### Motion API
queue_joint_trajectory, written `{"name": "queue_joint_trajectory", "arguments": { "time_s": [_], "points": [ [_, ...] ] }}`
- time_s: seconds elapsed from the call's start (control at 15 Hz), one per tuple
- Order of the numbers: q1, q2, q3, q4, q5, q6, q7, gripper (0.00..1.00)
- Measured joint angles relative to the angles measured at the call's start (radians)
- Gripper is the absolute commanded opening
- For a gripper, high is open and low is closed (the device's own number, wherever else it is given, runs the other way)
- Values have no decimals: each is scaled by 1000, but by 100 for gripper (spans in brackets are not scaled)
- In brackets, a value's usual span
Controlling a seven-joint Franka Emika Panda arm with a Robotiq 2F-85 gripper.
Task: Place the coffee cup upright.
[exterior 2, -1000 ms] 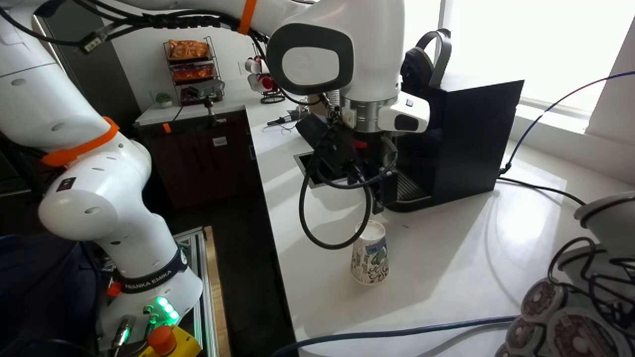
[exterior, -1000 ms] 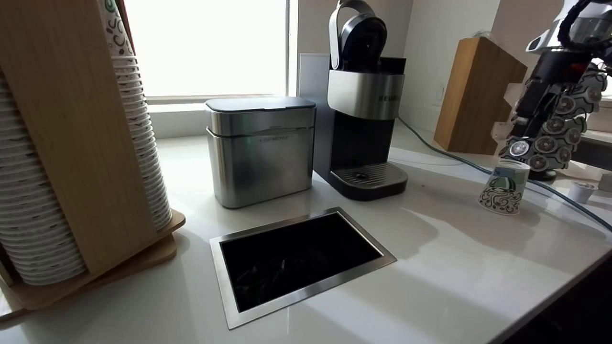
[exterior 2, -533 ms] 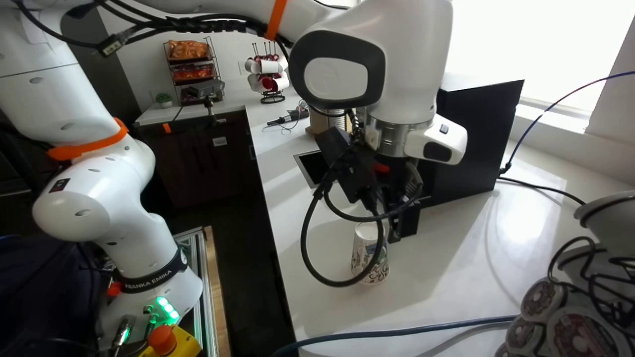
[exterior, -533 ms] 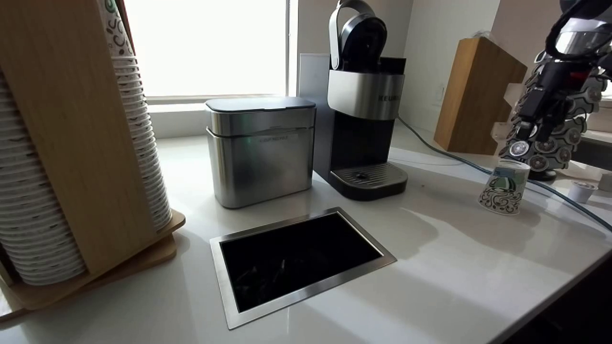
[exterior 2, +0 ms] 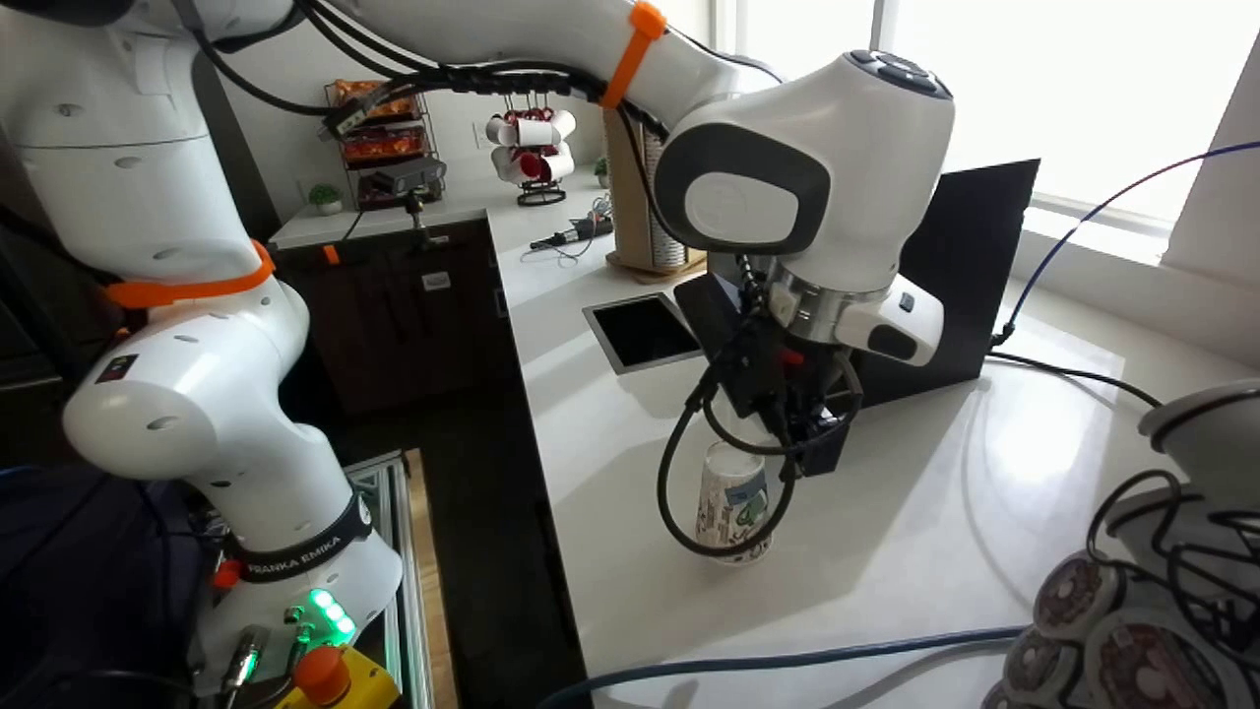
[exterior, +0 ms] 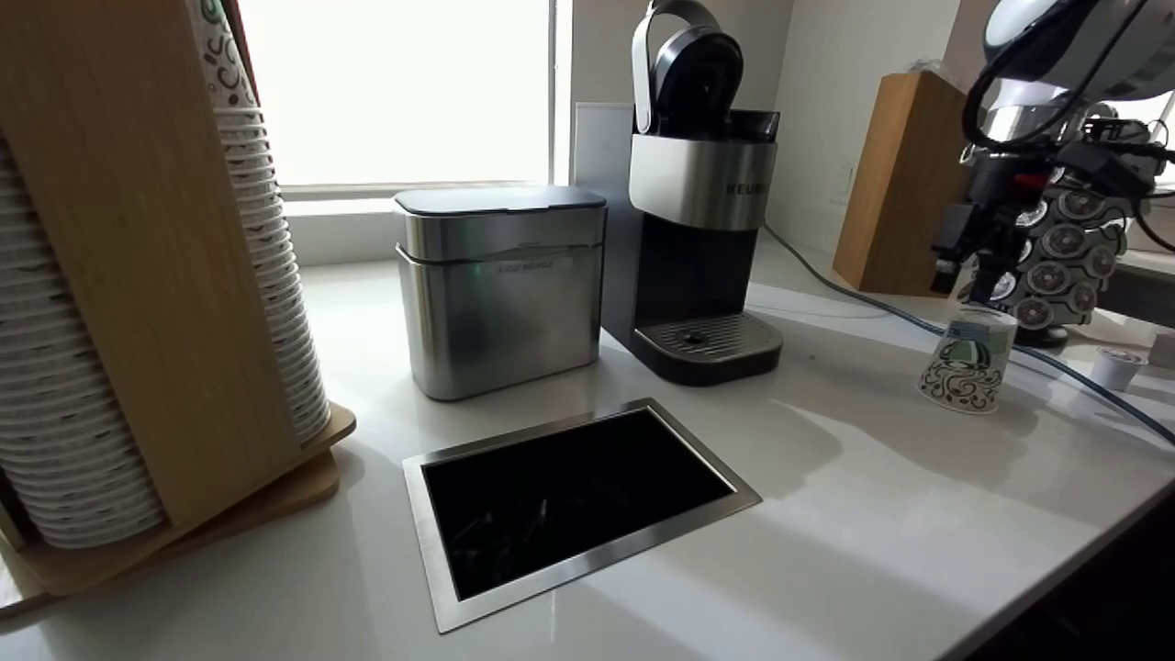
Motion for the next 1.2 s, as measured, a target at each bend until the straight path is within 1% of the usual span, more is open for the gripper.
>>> {"name": "queue_joint_trajectory", "arguments": {
  "time_s": [0.2,0.47,0.87,1.2],
  "points": [
    [-4,42,22,26,-2,-63,14,100],
    [-13,70,34,54,-21,-142,40,100],
    [-24,74,35,101,-116,-289,95,100],
    [-24,75,47,119,-156,-305,123,100]
  ]
}}
